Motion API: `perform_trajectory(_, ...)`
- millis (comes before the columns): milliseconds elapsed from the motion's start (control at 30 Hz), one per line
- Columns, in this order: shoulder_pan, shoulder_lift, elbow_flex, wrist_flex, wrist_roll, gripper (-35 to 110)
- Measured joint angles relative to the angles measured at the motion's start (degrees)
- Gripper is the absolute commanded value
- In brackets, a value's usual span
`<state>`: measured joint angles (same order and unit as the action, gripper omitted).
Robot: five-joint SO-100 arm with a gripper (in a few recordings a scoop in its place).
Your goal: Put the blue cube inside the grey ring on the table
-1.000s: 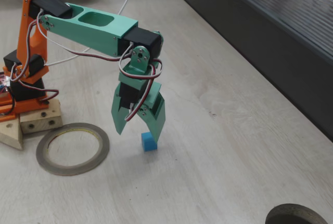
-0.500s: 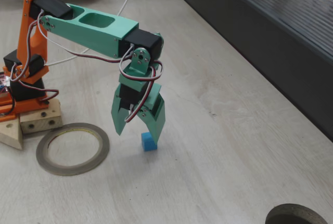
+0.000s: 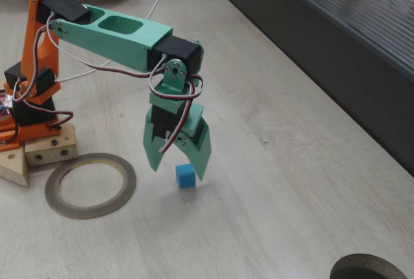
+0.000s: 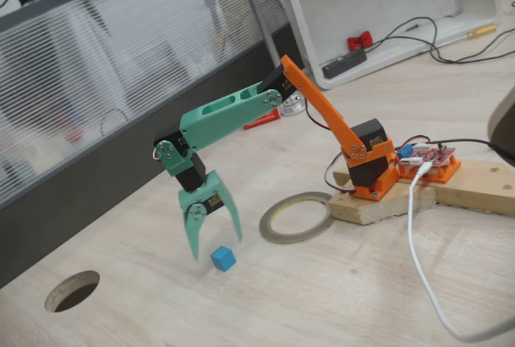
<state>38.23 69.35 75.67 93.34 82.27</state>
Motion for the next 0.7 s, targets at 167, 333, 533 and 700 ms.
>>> perform_trajectory(167, 0.00, 0.00, 0.00, -1.67, 0.35, 58)
perform_trajectory(333, 0.00, 0.00, 0.00, -1.85, 0.35, 57)
perform_trajectory(533, 0.26, 0.00, 1.14, -1.93, 0.35, 57)
perform_trajectory(700, -0.09, 0.00, 4.13, -2.81, 0.35, 57)
